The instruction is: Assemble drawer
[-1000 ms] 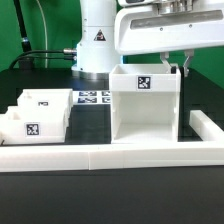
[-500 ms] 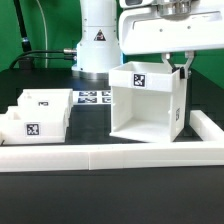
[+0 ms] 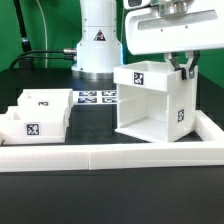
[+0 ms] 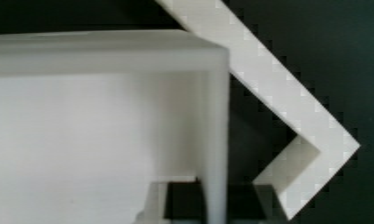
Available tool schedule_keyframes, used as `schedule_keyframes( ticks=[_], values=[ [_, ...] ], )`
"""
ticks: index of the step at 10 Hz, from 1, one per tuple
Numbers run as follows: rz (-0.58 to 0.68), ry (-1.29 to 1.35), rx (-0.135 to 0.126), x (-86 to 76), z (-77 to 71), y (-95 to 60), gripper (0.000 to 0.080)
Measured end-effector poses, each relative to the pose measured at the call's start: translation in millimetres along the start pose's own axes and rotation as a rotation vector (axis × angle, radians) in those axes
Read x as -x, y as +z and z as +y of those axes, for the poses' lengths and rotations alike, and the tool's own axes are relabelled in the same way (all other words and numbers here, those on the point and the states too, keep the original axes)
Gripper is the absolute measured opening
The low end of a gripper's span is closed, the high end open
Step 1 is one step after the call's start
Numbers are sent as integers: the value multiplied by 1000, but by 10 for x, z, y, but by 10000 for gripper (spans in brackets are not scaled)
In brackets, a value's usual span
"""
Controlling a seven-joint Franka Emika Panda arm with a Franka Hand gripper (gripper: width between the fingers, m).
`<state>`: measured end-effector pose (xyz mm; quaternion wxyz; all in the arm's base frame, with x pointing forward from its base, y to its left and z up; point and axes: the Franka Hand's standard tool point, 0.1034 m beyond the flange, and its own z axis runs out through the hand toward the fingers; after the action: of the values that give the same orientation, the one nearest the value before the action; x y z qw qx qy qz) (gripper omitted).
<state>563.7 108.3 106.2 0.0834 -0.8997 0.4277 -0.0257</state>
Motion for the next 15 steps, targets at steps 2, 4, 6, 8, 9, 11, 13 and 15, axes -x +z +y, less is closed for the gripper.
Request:
schedule_keyframes(
  ticks=[2,4,6,8,9,11,13,15],
  values=[
    [-8,216,0,-30,37,23,44],
    [-9,310,-6,-42,29,21,44],
    [-16,425,-11,-55,37,20,44],
    [-26,528,-15,-58,38,20,44],
    [-32,607,-18,-64,44,25,44],
    [-38,695,-13,-85,23,31,44],
    [-43,716,-13,-201,-111,49,44],
    [-44,703,-25,-323,-267,70,44]
  ],
)
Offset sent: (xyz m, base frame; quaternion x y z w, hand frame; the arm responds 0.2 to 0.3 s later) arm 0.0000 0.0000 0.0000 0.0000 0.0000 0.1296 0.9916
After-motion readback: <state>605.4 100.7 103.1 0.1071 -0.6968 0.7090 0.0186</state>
